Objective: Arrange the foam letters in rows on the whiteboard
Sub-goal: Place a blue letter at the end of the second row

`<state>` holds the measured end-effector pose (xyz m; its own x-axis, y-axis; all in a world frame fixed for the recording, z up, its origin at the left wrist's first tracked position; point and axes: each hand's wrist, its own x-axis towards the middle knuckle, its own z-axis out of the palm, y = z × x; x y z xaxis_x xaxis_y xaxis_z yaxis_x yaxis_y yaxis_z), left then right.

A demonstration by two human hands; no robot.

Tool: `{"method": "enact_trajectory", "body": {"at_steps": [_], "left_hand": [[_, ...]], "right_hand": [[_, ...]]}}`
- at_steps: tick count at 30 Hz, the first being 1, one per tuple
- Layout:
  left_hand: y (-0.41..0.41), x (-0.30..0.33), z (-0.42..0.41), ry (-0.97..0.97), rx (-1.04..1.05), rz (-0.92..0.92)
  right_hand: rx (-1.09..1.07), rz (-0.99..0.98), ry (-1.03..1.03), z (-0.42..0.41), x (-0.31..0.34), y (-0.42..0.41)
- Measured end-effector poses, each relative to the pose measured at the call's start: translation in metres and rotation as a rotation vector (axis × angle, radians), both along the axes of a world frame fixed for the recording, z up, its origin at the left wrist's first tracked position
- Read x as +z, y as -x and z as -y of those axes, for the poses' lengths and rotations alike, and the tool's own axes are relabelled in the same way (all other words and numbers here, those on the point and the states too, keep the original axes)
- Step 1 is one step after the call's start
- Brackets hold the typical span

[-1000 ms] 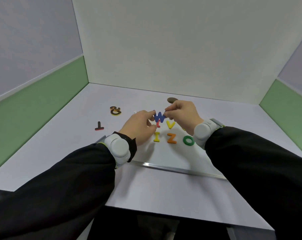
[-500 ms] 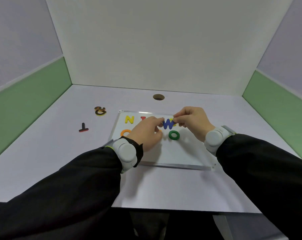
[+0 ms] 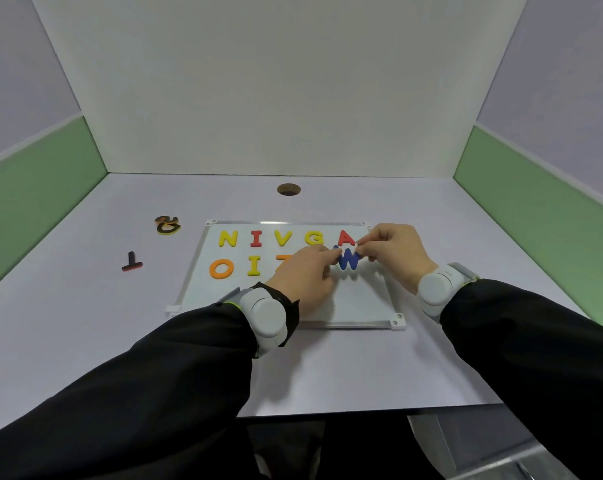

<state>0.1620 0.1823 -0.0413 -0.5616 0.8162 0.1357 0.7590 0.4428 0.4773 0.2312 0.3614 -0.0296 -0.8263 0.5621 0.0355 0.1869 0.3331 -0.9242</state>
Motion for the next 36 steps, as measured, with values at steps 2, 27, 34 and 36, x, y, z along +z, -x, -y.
{"method": "enact_trajectory", "body": {"at_steps": [2,27,34,36], "left_hand": [[-0.004,-0.002,-0.004,0.044,-0.010,-0.032],[-0.057,-0.008,-0.021,0.355,0.194,-0.342],[-0.057,-0.007,-0.022,0.362,0.208,-0.311],[-0.056,-0.008,-0.022,0.358,0.210,-0.300]], "right_hand": [[-0.008,0.001,-0.018,-0.003,-0.003,-0.003],[0.018,0.049,-0.200,-0.010,-0.028,-0.002],[0.017,0.060,-0.270,-0.012,-0.031,-0.001],[0.013,0.070,-0.270,-0.012,-0.031,0.000]]}}
